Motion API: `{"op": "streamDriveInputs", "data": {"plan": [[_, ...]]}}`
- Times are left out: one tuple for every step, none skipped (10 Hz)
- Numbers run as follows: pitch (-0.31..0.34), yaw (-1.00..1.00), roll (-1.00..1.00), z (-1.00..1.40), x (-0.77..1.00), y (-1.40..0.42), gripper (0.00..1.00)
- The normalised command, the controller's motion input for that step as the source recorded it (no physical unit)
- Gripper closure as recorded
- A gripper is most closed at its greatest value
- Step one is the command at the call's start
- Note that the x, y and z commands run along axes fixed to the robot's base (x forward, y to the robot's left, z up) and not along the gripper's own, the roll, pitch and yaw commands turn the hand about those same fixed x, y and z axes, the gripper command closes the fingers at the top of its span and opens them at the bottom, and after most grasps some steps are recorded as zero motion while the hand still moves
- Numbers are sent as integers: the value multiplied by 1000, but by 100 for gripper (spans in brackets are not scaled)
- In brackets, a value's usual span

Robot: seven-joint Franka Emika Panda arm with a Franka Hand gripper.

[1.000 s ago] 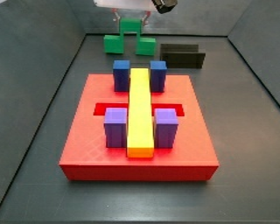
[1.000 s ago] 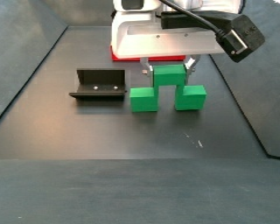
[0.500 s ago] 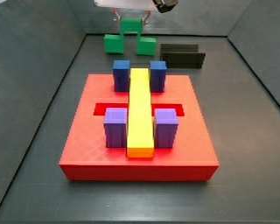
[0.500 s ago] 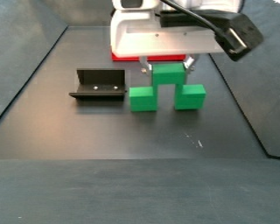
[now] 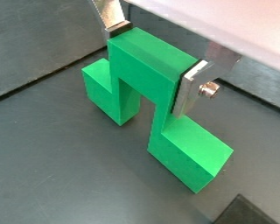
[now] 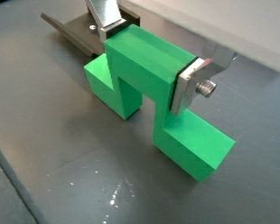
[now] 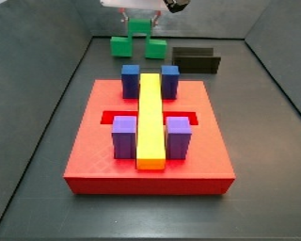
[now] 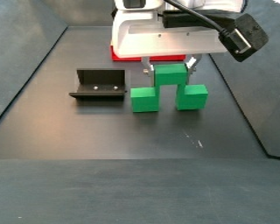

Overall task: Pick up the green object. Move up. Move to above the board. Insert the green object.
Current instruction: Pick up the green object, then move up.

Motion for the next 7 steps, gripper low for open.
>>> {"op": "streamDriveInputs", "data": {"plan": [[0,0,0,0,0,0,100],[0,0,0,0,0,0,100],[0,0,0,0,0,0,100],[0,0,0,833,0,0,100],[6,-41,0,812,18,-21,100],[37,-40,12,560,-14,-14,100],[23,-15,28,182,27,0,100]]}}
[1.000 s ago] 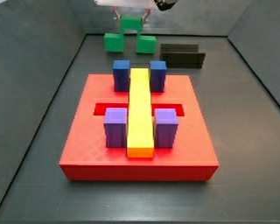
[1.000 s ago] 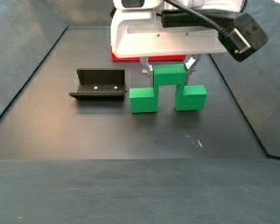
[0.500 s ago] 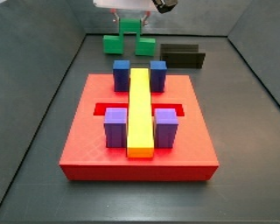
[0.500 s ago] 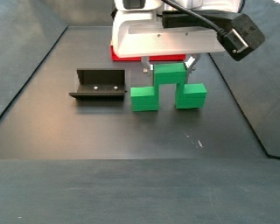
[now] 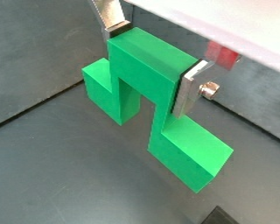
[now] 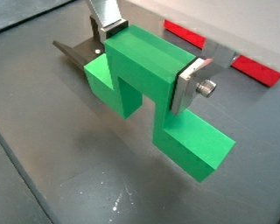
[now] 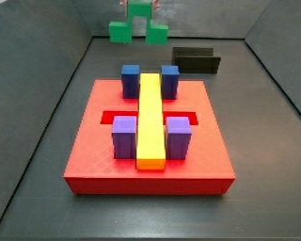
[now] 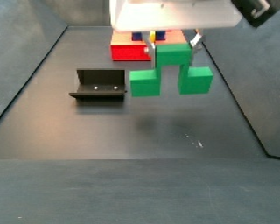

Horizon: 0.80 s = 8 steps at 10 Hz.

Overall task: Pick up the green object. Move up. Move to above the board. Insert the green object.
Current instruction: Move to above the board.

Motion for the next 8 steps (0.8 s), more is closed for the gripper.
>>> {"op": "streamDriveInputs", "data": {"plan": [[0,0,0,1400,0,0,100],[16,2,-4,1400,-17,-1,100],[10,3,13,1400,-50,-2,100],[19,6,16,1400,-10,6,100],[62,2,9,1400,39,11,100],[91,-2,6,611,22,1,100],[71,-1,9,235,20,1,100],[81,-181,-59,155,92,-1400,100]]}}
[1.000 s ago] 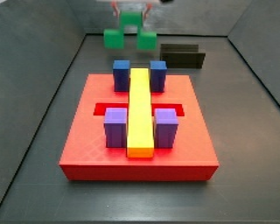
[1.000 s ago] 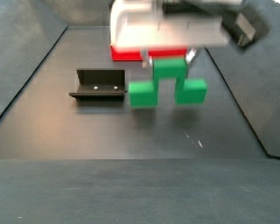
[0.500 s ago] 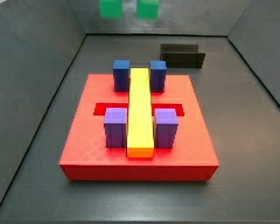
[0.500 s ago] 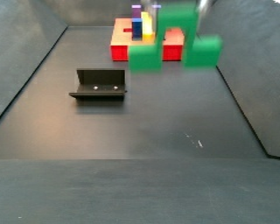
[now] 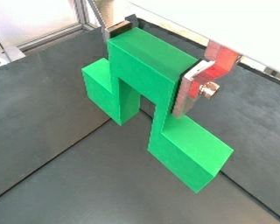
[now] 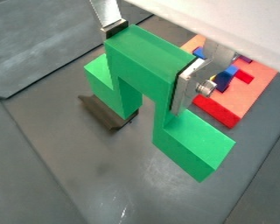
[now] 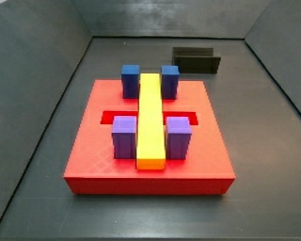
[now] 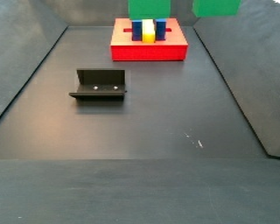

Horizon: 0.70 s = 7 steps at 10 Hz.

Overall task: Pick up the green object. Move up. Move to above the board. Insert the green object.
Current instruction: Move to above the board.

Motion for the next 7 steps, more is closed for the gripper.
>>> {"op": "streamDriveInputs", "data": {"plan": [[74,-154,-35,162,88,-1400,100],[55,-81,-14,166,85,-1400,100],[41,-51,-50,170,87,-1400,100],[51,-19,-10,176,92,-1400,100],[62,-1,1,184,98,-1400,100],[81,-2,-23,190,108,-1400,100],[111,3,1,192,134,-1400,100]]}}
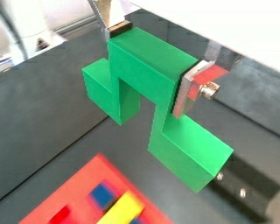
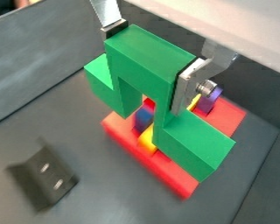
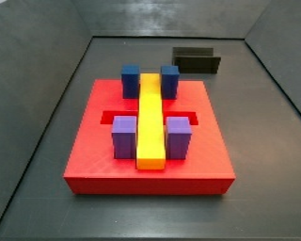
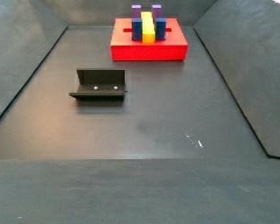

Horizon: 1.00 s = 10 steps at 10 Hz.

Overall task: Pick up the green object. Move up. Move to above the board. Insert the green object.
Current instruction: Move to above the board, then insert the green object.

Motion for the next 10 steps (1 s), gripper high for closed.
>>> {"op": "streamDriveInputs", "data": {"plan": [[139,5,-3,199,164,-1400,100],[165,6,11,214,222,-1400,100],[168,11,13,108,140,-666,100],[146,2,9,47,95,-220,100],[-7,0,0,0,0,-6,100],[-206,3,-26,-374,-74,-106,100],[-344,120,-49,-523,0,-123,100],[-367,163,0,-491,0,-191,100],[-374,237,84,-457,0,-246,100],[-361,234,147,-449,0,-286,100]]}}
